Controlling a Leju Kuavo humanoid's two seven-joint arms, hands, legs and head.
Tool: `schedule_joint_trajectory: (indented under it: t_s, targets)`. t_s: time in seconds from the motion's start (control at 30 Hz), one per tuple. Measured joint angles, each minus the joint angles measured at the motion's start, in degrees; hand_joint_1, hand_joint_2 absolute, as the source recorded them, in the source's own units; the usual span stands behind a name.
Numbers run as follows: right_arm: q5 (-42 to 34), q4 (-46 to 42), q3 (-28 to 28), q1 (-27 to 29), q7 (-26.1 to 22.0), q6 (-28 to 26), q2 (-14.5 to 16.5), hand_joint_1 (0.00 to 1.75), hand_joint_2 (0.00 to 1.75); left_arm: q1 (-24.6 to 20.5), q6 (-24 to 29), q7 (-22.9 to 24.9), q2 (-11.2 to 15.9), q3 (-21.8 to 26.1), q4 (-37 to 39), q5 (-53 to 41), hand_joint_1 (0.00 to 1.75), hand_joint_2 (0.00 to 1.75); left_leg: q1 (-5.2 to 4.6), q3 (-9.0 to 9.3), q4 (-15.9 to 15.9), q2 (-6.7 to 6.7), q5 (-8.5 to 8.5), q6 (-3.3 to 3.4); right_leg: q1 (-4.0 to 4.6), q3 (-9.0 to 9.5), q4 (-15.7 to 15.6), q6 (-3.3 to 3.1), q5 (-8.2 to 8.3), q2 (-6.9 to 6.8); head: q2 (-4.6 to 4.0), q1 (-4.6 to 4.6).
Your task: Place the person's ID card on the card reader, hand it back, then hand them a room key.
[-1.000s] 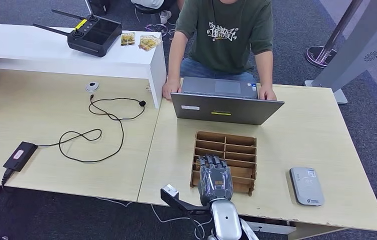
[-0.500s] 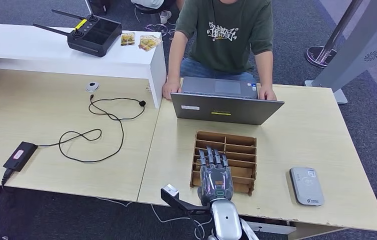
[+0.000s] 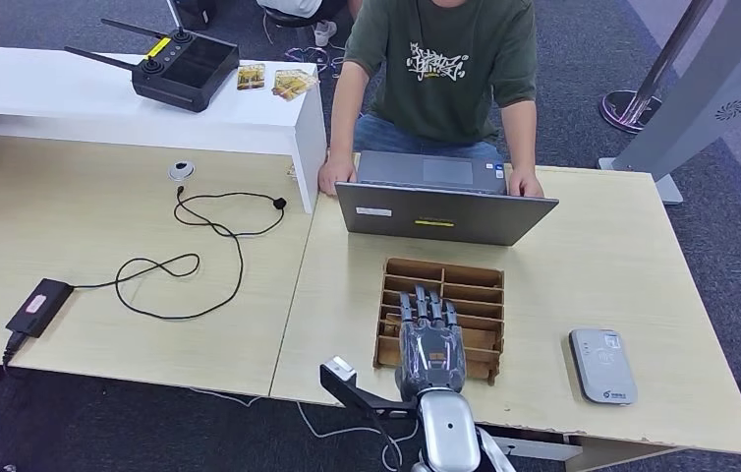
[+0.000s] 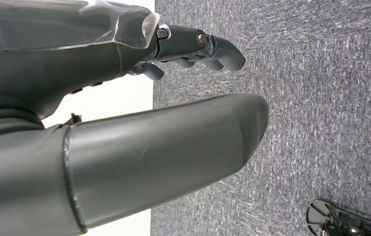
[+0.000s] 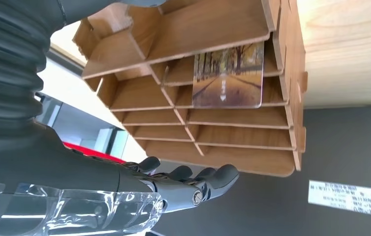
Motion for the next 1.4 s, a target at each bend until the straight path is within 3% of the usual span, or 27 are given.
schedule_joint_trajectory:
  t_s: [0.47,0.9,1.13,1.4]
  targets:
    - [-0.8,-5.0,3.9,2.0,-5.5,2.2,-5.0,0.00,1.75,0.3,-0.5,0.0,0.3,0.0,0.0,1.0,0.00,0.00,0.00,-0.04,0.0,-0.01,-0.01,0.00,0.00,0.02,0.0,0.00,0.00,-0.03,0.00,0.00]
    - [-5.8,2.2,9.1,-7.8,-13.0,-0.1,-6.1,0.00,1.75,0.2,-0.9,0.0,0.8,0.0,0.2,0.8,0.00,0.00,0.01,-0.01,0.0,-0.02,0.05,-0.03,0.00,0.05,0.0,-0.05,0.06,-0.04,0.00,0.00]
    - [-10.3,5.3,10.0,-12.8,-13.5,-0.6,-8.2,0.00,1.75,0.2,-1.1,-0.2,1.5,-0.2,0.5,0.7,0.00,0.00,0.00,-0.01,0.0,-0.02,0.05,-0.03,0.00,0.05,0.0,-0.04,0.07,-0.04,0.00,0.00]
    - [-12.5,6.2,10.3,-14.8,-9.8,-0.7,-10.5,0.00,1.75,0.3,-1.5,-0.6,1.8,-0.3,0.6,0.8,0.00,0.00,0.01,-0.02,0.0,-0.03,0.05,-0.03,0.01,0.04,0.0,-0.05,0.06,-0.05,0.00,0.00]
